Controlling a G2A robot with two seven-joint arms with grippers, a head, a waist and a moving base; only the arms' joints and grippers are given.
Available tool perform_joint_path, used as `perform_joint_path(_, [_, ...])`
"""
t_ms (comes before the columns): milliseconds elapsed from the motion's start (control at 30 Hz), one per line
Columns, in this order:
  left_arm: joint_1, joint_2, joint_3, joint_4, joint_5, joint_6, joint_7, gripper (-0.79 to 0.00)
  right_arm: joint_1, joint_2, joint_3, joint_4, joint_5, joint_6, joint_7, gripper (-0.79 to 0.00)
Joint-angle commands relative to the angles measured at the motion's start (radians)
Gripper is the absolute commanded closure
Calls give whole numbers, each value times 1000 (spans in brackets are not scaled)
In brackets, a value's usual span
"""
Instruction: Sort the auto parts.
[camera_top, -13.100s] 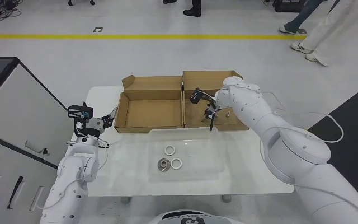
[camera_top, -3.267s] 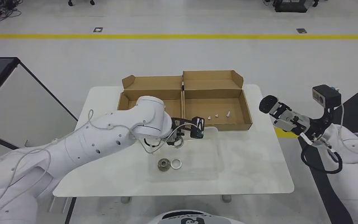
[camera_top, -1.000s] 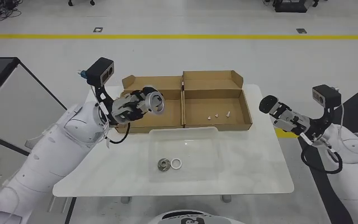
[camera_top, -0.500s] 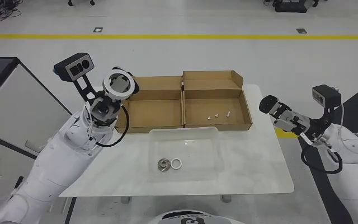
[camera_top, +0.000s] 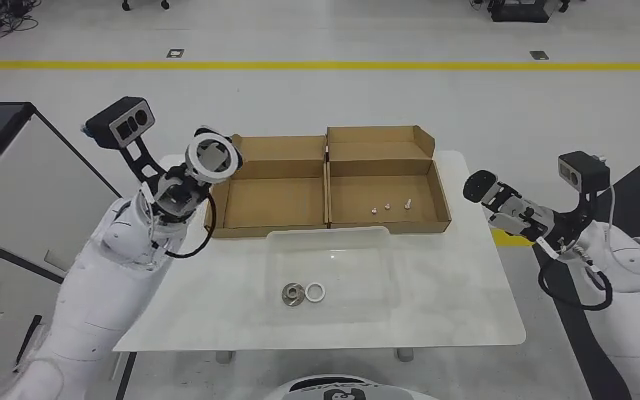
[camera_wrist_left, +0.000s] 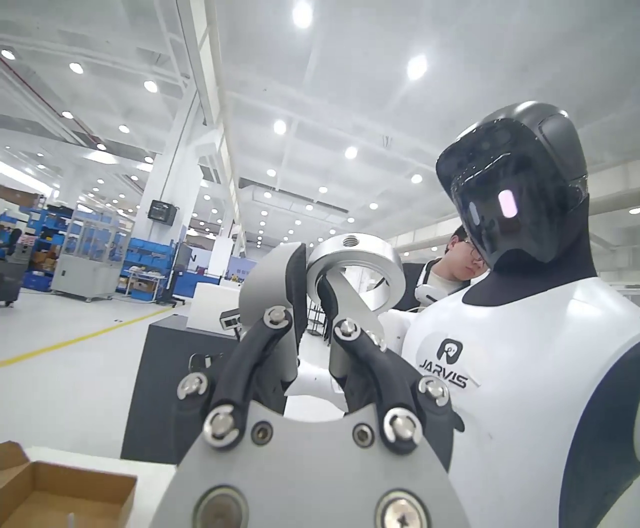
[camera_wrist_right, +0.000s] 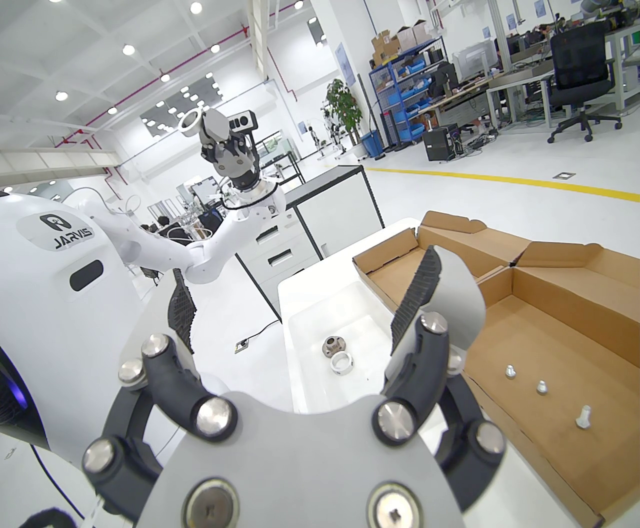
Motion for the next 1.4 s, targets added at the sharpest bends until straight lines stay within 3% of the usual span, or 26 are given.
perform_joint_path(0, [-2, -5, -17, 11, 30, 0, -54, 0, 0, 0, 0, 0, 0, 0, 0, -785])
perform_joint_path(133, [-4, -14, -47, 27, 109, 0, -132, 0, 0, 0, 0, 0, 0, 0, 0, -785])
perform_joint_path(267, [3, -24, -61, 30, 119, 0, -135, 0, 0, 0, 0, 0, 0, 0, 0, -785])
perform_joint_path(567, [29, -63, -80, -7, -159, 0, -131, 0, 0, 0, 0, 0, 0, 0, 0, -785])
perform_joint_path(833, [49, -120, -144, -3, -379, 0, -291, 0, 0, 0, 0, 0, 0, 0, 0, -785])
perform_joint_path(933, [54, -139, -174, 13, -375, 0, -381, 0, 0, 0, 0, 0, 0, 0, 0, -785])
perform_joint_path(1167, [63, -159, -189, 10, -173, 0, -382, 0, 0, 0, 0, 0, 0, 0, 0, -785])
perform_joint_path(1367, [59, -155, -188, -2, 20, 0, -382, 0, 0, 0, 0, 0, 0, 0, 0, -785])
